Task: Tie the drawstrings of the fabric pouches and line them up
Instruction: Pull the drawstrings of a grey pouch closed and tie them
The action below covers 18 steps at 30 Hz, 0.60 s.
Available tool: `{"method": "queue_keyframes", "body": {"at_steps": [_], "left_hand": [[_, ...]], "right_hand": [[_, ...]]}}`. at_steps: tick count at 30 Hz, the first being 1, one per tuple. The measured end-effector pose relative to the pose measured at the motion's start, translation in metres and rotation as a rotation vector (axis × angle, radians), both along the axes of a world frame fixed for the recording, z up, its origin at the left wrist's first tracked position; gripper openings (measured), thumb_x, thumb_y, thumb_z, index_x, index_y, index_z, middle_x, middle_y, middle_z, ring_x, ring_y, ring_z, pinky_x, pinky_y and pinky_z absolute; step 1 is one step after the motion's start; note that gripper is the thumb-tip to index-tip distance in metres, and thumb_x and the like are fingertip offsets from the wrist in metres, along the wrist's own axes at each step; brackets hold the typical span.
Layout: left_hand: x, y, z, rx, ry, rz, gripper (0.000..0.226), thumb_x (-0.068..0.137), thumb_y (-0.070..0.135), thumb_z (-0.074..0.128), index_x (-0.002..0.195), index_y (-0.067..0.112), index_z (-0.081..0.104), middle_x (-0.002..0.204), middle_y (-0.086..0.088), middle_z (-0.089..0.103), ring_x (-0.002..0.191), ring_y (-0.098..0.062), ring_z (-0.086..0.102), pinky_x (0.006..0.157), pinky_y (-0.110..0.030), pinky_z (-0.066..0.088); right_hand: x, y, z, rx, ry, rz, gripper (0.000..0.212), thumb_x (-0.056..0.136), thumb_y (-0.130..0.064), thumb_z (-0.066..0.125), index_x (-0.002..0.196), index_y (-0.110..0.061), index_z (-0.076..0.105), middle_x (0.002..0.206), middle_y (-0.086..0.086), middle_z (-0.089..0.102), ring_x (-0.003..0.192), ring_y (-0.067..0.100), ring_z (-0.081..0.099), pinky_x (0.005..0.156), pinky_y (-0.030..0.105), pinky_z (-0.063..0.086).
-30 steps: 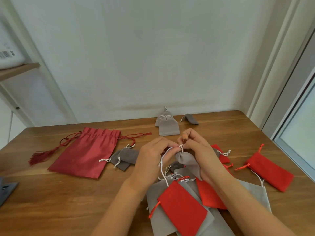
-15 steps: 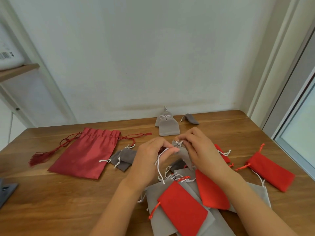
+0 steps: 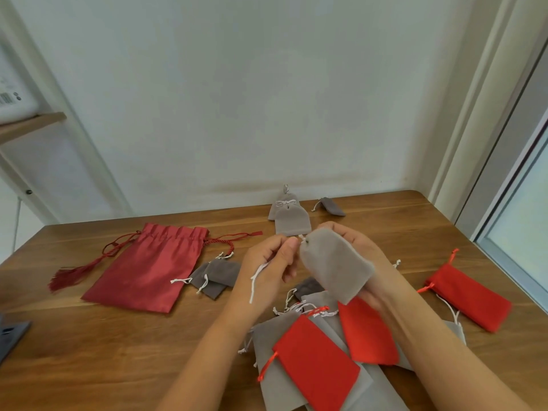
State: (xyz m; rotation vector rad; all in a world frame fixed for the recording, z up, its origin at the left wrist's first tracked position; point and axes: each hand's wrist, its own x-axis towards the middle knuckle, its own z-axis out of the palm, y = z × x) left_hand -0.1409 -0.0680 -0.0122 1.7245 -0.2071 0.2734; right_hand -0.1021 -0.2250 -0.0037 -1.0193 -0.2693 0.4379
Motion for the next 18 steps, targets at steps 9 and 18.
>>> {"method": "queue_keyframes", "body": {"at_steps": [9, 18], "left_hand": [[0.003, 0.006, 0.0, -0.036, 0.004, 0.002, 0.029, 0.089, 0.036, 0.064, 0.061, 0.03, 0.064, 0.08, -0.009, 0.07, 0.063, -0.005, 0.057, 0.061, -0.018, 0.045], [0.003, 0.006, -0.011, 0.063, 0.033, -0.063, 0.026, 0.071, 0.039, 0.076, 0.063, 0.019, 0.061, 0.08, -0.002, 0.069, 0.076, -0.017, 0.063, 0.074, -0.041, 0.05]], "right_hand": [[0.0, 0.005, -0.007, -0.25, -0.319, -0.162, 0.016, 0.075, 0.005, 0.07, 0.071, -0.005, 0.057, 0.075, 0.007, 0.073, 0.065, 0.009, 0.067, 0.057, 0.018, 0.051], [-0.008, 0.009, -0.014, -0.55, -0.702, -0.534, 0.029, 0.078, 0.008, 0.07, 0.073, -0.019, 0.059, 0.081, -0.008, 0.071, 0.076, 0.008, 0.069, 0.07, 0.024, 0.055]]}}
